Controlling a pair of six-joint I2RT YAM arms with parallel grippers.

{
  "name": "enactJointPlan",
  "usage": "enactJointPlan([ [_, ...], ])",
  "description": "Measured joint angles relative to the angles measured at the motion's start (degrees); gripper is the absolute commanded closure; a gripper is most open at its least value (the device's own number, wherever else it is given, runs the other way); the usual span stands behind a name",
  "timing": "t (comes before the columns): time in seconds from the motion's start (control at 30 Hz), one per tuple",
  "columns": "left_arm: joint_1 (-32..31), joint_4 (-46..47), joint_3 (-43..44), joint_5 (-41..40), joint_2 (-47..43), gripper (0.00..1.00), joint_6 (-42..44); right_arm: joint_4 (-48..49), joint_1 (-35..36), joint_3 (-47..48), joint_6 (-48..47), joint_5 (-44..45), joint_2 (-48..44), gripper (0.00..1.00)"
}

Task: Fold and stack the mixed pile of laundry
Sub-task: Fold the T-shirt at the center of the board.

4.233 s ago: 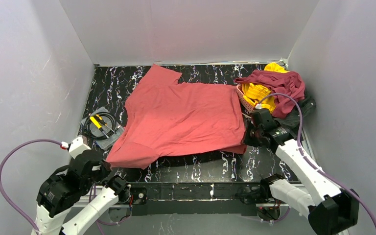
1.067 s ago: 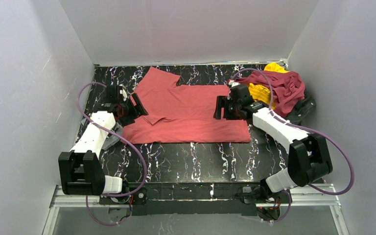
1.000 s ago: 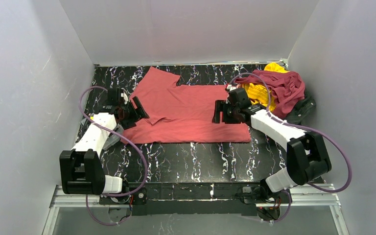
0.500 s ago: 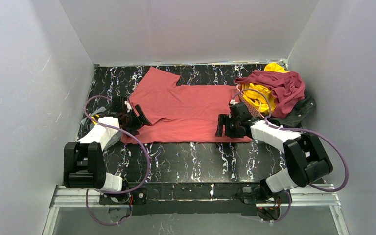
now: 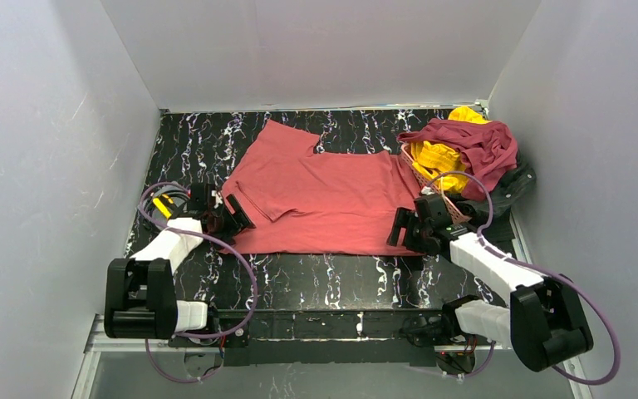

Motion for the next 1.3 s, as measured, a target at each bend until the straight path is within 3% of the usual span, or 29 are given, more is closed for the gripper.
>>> enactJointPlan([
  [0.23, 0.00, 1.33, -5.70, -2.40, -7.28, 0.25, -2.73, -8.83, -1.09, -0.57, 1.49, 1.53, -4.63, 0.09],
  [0.53, 0.00, -9.22, -8.28, -8.72, -23.30, 0.22, -4.07, -17.55, -1.14, 5.99, -0.22, 1.16, -5.88, 0.07],
  [0.7, 0.00, -11.76, -5.09, -8.68, -24.85, 0.24, -3.41, -16.61, -1.07, 11.85, -3.61, -3.48, -4.26, 0.16],
  [0.97, -0.02, -14.53, -3.06, -13.68, -22.10, 0.37, -2.78, -12.68, 1.88, 12.85, -4.98, -8.63, 0.07, 0.36],
  [1.17, -0.02, -17.68, -5.29, -23.10, -30.58, 0.53, -5.99, -8.85, 4.35, 12.59, -4.28, -9.11, 2.03, 0.37],
  [1.3, 0.00, -18.73, -5.86, -25.20, -29.57, 0.59, -7.06, -6.14, 4.81, 11.52, -3.65, -9.40, 4.37, 0.38],
])
